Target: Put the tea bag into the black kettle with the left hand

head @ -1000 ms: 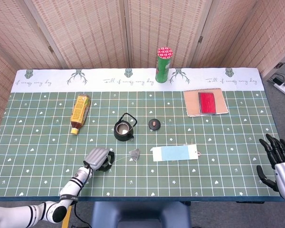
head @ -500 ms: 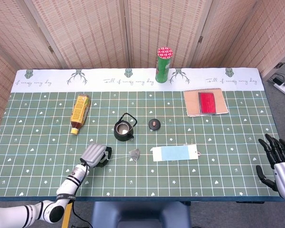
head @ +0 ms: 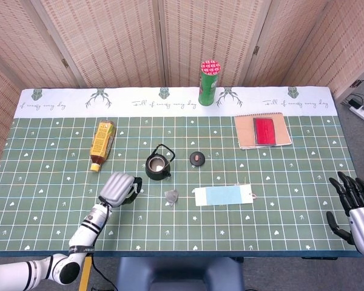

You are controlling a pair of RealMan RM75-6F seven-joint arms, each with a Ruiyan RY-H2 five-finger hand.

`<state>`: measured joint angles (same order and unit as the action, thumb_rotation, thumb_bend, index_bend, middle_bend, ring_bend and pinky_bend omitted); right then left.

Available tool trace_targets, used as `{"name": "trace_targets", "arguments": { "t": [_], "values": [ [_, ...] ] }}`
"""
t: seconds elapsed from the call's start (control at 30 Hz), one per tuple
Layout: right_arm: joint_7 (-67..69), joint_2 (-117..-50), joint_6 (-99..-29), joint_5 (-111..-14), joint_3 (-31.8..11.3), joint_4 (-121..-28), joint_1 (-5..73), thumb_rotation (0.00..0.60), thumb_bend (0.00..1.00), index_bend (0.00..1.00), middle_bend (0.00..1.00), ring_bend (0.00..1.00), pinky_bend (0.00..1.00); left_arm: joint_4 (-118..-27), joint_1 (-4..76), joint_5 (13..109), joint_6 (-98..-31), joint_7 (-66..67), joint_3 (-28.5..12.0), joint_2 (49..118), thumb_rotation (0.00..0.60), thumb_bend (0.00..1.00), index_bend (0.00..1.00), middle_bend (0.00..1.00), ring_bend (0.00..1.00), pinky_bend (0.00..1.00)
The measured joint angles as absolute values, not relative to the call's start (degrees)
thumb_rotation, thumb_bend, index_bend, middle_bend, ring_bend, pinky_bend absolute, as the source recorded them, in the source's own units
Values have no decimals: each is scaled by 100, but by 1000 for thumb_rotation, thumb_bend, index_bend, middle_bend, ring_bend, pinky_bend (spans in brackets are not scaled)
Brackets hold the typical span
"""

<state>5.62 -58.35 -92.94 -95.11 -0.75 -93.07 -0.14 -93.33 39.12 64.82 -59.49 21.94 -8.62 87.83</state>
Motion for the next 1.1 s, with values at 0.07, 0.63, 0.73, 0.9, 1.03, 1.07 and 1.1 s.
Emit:
{"name": "trace_targets", "arguments": {
  "t": [0.07, 0.63, 0.73, 0.9, 1.03, 1.07, 1.1],
  "values": [
    [564, -5833, -9309, -9526, -68, -9309, -21, 600, 483, 0, 0, 0, 0, -9385, 3925, 6519, -6015, 2287, -876, 8778, 600, 403, 611, 1000, 1000, 1000],
    [697, -5793, -9398, -9585, -47, -9286, -55, 600, 483, 0, 0, 0, 0, -9840, 4182, 6462, -6437, 3123, -1253, 8736, 600, 403, 617, 1000, 1000, 1000],
    [718, -5784, -9399, -9583, -47, -9281, -57, 600, 482, 0, 0, 0, 0, -9920, 4270, 6389, -6449, 3290, -1320, 8733, 600, 403, 617, 1000, 1000, 1000],
    [757, -5768, -9420, -9591, -43, -9281, -66, 600, 482, 0, 0, 0, 0, -10033, 4451, 6317, -6464, 3634, -1404, 8763, 600, 402, 616, 1000, 1000, 1000],
    [799, -5758, -9450, -9565, -54, -9267, -82, 600, 483, 0, 0, 0, 0, -10116, 4645, 6174, -6464, 3953, -1540, 8768, 600, 402, 615, 1000, 1000, 1000],
    [801, -5757, -9435, -9552, -56, -9265, -80, 600, 483, 0, 0, 0, 0, -10136, 4703, 6116, -6455, 4016, -1591, 8765, 600, 402, 615, 1000, 1000, 1000],
    [802, -5757, -9411, -9529, -58, -9264, -76, 600, 483, 0, 0, 0, 0, -10160, 4782, 6033, -6436, 4092, -1656, 8756, 600, 402, 615, 1000, 1000, 1000]
  ]
}}
